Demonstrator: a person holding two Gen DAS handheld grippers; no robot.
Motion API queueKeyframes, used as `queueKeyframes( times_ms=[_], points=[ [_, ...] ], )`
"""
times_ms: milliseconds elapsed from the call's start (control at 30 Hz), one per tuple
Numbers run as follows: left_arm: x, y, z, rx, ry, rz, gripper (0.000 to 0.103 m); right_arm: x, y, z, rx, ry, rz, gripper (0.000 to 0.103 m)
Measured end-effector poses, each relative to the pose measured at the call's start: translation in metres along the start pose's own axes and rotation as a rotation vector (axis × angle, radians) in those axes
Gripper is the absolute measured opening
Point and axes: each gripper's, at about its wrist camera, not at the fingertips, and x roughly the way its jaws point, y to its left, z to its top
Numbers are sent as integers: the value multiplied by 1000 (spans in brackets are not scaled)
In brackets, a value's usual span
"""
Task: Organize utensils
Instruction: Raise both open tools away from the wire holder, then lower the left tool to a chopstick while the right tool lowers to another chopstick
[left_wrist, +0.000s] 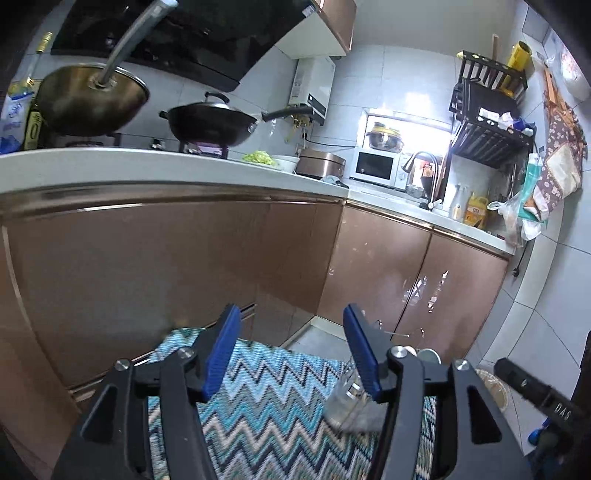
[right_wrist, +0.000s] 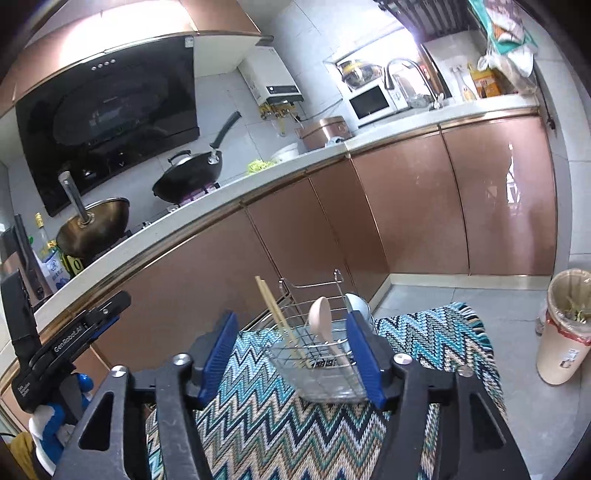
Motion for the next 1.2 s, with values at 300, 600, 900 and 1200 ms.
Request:
queueKeyframes(
  times_ms=[300,600,900,1200],
  points=[
    [-93,45,22,-1,3,32,59,-74,43,5,-45,-99,-43,102],
    [-174,72,26,2,-16,86,64,-128,84,0,-62,-159,-38,103],
    [-212,78,16,1,26,80,69,-171,121,-7,-139,-249,17,103],
    [-196,89,-11,-73,200,-18,69,-170,123,-16,-125,-197,82,103]
  ],
)
